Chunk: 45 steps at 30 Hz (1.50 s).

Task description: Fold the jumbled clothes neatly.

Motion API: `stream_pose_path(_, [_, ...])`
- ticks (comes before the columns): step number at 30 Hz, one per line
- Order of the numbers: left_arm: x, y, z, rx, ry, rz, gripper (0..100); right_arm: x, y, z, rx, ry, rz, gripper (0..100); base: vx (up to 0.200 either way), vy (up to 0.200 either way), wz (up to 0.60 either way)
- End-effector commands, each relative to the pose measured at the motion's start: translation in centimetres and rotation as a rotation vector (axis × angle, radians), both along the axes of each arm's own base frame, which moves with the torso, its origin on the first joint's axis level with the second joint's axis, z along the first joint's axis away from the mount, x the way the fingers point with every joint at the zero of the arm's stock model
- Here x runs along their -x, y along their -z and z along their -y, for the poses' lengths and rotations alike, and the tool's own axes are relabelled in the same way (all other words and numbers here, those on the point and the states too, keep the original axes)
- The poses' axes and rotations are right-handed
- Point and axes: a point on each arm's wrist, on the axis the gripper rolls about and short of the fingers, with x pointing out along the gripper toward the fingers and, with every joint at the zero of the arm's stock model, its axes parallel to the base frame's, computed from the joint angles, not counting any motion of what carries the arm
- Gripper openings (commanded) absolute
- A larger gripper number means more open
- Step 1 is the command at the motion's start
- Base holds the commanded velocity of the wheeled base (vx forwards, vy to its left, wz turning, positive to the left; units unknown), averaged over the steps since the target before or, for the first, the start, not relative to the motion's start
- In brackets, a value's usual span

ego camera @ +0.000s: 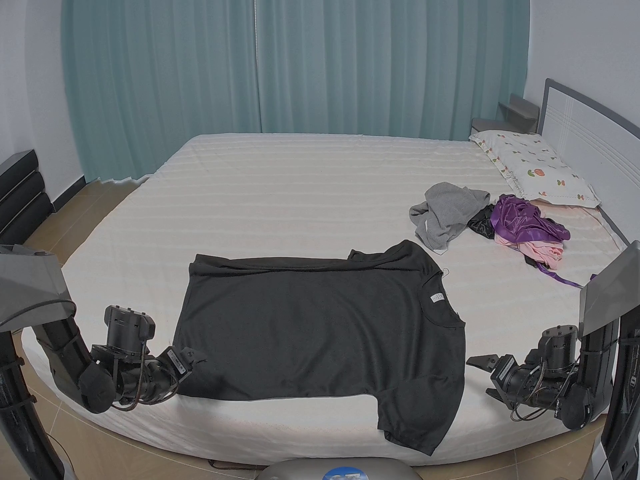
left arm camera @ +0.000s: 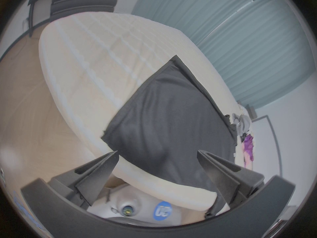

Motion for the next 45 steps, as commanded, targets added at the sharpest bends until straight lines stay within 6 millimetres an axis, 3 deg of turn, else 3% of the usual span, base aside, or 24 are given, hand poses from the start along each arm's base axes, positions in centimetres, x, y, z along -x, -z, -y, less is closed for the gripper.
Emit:
stream_pose_path(1, [1.3,0.9,-2.4,-0.072,0.002,-0.056,100,-0.1,0.4,0.0,0.011,-0.008,-0.003,100,0.0,0.0,0.0])
stream_pose_path(9, [1.0,2.3,-3.0,-0.099,0.0,-0.099,100,0.0,0.7,0.0,0.029,-0.018,-0.01,100,0.0,0.0,0.0])
stream_pose_path(29, [-0.9,4.8,-2.9,-0.137,-0.002,-0.02,100,-0.1,1.2,0.0,0.04,-0.023,-0.021,100,0.0,0.0,0.0])
stream_pose_path(30, [-0.9,4.9,-2.9,-0.143,-0.001,-0.019,0,-0.1,1.2,0.0,0.04,-0.023,-0.024,100,0.0,0.0,0.0])
stream_pose_path(45, [-0.2,4.8,-4.4,-0.161,-0.04,-0.034,0,0.1,1.2,-0.2,0.045,-0.037,-0.023,100,0.0,0.0,0.0])
